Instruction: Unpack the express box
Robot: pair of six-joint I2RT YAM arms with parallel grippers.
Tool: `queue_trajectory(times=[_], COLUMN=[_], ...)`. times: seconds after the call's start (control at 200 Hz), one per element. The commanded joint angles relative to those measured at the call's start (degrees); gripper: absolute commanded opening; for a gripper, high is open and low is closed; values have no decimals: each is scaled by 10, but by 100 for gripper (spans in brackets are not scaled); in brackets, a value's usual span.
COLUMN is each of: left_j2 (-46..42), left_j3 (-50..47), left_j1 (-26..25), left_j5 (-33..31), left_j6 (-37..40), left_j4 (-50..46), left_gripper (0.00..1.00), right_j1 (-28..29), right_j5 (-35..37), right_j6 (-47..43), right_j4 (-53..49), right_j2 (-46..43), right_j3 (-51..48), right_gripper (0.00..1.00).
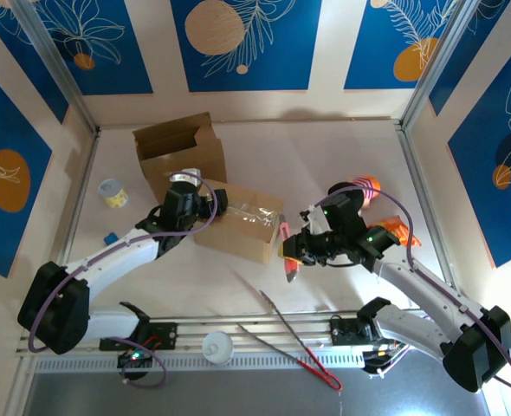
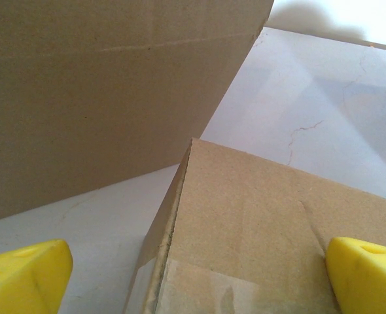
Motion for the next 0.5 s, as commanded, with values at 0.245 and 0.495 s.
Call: queue_trajectory(times=[0.245,0.495], left_j2=[33,35], left_j3=[-31,-32], left_j1=[-5,-5], left_j5=[-11,-11], left_j6=[-6,-7], left_j4=[-66,-64], left_gripper=[99,99], right_j1=[44,58], right_j5=[-22,-17], right_j6=[53,67], right_j4=[4,31], right_j2=[-15,-15], right_j3=[-33,-38], right_gripper=[0,0])
